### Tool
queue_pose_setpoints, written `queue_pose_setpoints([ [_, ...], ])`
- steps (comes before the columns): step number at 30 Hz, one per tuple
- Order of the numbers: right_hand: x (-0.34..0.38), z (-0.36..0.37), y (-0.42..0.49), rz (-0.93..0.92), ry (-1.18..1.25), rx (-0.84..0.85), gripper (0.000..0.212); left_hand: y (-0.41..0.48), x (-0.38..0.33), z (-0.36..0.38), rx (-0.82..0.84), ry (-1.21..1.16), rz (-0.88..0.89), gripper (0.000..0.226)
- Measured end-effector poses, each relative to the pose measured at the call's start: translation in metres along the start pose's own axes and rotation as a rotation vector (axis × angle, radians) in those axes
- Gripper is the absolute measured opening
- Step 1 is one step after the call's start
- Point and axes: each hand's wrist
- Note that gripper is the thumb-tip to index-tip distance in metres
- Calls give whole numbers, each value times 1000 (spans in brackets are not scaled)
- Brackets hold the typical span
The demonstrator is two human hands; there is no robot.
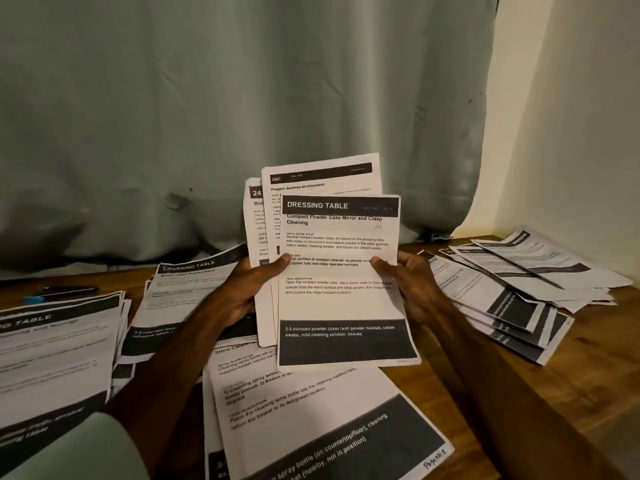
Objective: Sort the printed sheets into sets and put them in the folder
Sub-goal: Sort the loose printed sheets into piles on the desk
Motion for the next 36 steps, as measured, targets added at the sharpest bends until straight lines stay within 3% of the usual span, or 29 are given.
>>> queue_pose_setpoints([
  [7,-1,7,-1,10,0,20,22,-1,0,3,-51,11,64,36],
  [18,-1,5,-6,-39,15,-112,23,0,0,3,-83,-6,130,28],
  [27,-14,3,10,74,-53,-256,13,8,-2,-10,-155,-50,141,48],
  [36,-10,5,14,108,-21,-282,23,9,0,-14,-129,-86,175,56],
])
Point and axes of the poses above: each hand's wrist, its own y-axis towards the middle knuckle, its own z-axis out of the palm, x = y × z, and after that the axes turned 9 degrees about -y, right-handed
